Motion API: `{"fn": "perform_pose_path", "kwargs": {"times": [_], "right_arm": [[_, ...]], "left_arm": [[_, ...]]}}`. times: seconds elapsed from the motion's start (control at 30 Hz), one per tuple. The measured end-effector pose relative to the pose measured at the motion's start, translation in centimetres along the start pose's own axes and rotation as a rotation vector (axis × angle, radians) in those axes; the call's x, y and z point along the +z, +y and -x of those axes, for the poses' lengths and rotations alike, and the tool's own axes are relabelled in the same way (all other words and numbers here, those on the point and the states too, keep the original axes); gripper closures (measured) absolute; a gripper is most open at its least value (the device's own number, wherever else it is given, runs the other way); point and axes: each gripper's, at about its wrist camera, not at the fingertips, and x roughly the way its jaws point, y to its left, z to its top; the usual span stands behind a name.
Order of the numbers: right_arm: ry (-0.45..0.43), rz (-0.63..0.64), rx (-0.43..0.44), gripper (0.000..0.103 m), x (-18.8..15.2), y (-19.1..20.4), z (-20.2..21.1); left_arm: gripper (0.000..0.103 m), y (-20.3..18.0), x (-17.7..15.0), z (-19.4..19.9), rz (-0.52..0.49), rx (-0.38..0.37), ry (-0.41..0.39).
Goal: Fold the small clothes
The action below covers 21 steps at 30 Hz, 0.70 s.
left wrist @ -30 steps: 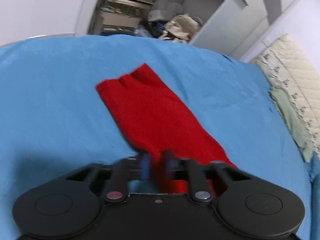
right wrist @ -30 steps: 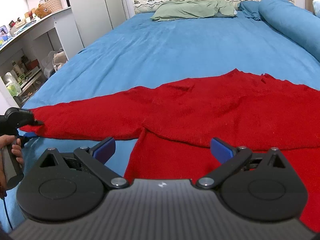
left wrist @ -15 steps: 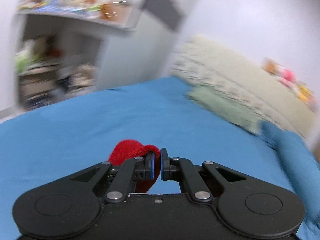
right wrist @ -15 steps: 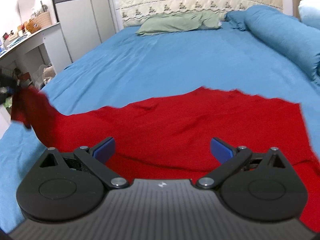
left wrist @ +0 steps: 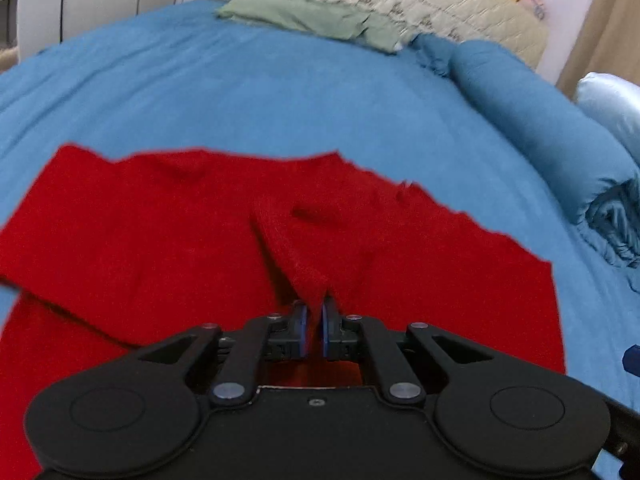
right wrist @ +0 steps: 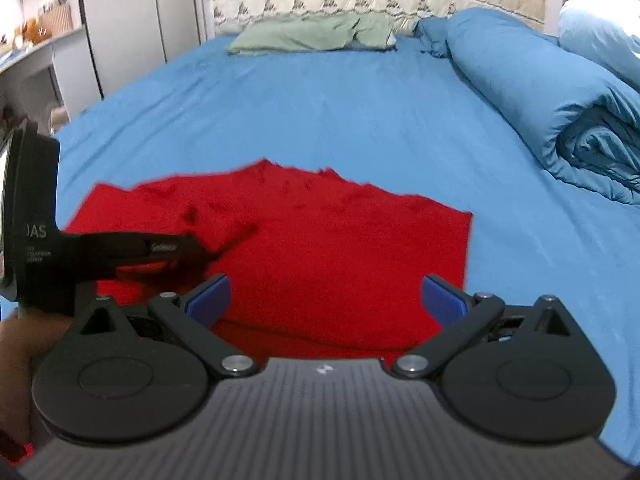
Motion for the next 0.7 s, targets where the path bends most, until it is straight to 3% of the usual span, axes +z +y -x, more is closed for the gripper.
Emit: {"fn": "perform_pose_path", "kwargs": {"times": [0.07, 0.13, 0.17, 0.27, 0.43, 0.6, 0.67, 0.7], "right_arm": [[0.01, -0.001, 0.028, 0.0, -0.5, -0.9, -0.3], [0.016, 0.001, 0.047, 0.0, -0.7, -1.3, -0.4], [0.016, 0.004, 0.049, 0.0, -0.6, -1.0, -0.4], [-0.001, 0.016, 0.056, 0.0, 0.2, 0.1, -0.3], [-0.007, 0.022, 0.067, 0.0, 2.6, 4.2, -1.5], [0.02, 0.129, 0.083, 0.0, 5.1, 10.3, -5.7], [0.049, 0.212, 0.076, 0.008, 5.5, 13.1, -7.9], [0.059, 0.239, 0.073, 0.017, 5.6, 13.9, -8.9]], "left_arm": [[0.078, 0.4, -0.1, 0.6, 0.017, 0.004, -0.01], [0.042, 0.6, 0.1, 1.8, 0.014, 0.011, -0.03], [0.039, 0.7, 0.4, 2.5, 0.004, 0.02, -0.037], [0.035, 2.0, 1.2, 5.1, -0.018, 0.061, -0.047], [0.029, 6.5, 2.4, 8.5, 0.029, 0.188, -0.073], [0.029, 12.2, 2.6, 8.8, 0.157, 0.298, -0.017], [0.029, 14.4, 2.5, 9.1, 0.225, 0.297, -0.013], [0.029, 15.3, 2.5, 9.2, 0.246, 0.294, -0.012]]}}
